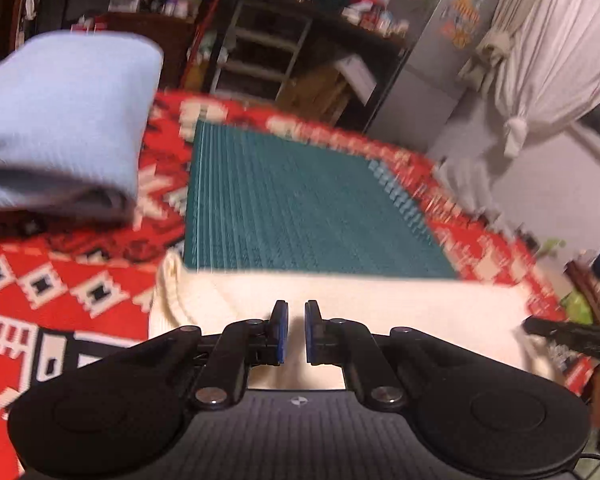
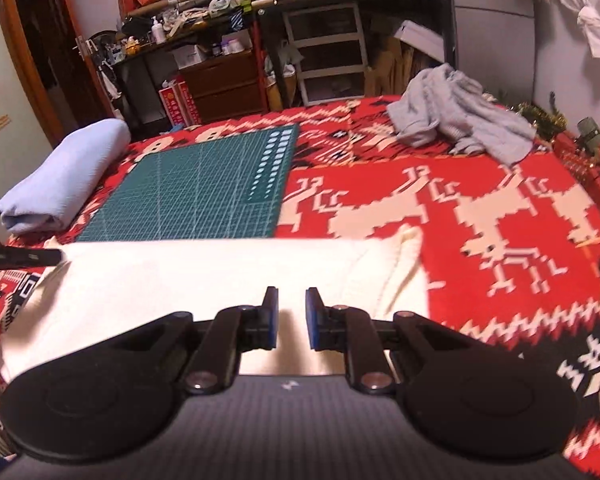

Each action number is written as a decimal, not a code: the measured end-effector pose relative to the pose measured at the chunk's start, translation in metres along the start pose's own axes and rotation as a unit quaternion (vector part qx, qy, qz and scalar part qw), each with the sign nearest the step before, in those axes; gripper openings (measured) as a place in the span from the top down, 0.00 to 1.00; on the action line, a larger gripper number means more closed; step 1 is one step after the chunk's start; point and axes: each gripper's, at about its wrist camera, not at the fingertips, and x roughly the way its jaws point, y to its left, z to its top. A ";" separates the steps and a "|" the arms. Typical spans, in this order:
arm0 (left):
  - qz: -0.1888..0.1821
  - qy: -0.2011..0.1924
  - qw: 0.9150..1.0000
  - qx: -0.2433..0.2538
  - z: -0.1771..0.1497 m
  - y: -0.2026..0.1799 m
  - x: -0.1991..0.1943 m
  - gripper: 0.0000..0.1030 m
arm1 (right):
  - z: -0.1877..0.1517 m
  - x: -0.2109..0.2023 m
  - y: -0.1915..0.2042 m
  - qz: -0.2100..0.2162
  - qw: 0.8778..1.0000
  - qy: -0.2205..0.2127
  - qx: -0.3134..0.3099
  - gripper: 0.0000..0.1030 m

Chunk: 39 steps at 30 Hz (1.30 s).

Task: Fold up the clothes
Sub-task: 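Open both tools and release the side edge, then move the open left tool to the ribbed side edge of the vest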

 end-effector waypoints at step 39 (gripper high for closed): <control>0.099 0.029 0.974 0.203 -0.080 -0.089 -0.019 0.01 | -0.048 -0.008 0.069 -0.032 0.987 0.069 -0.142 0.00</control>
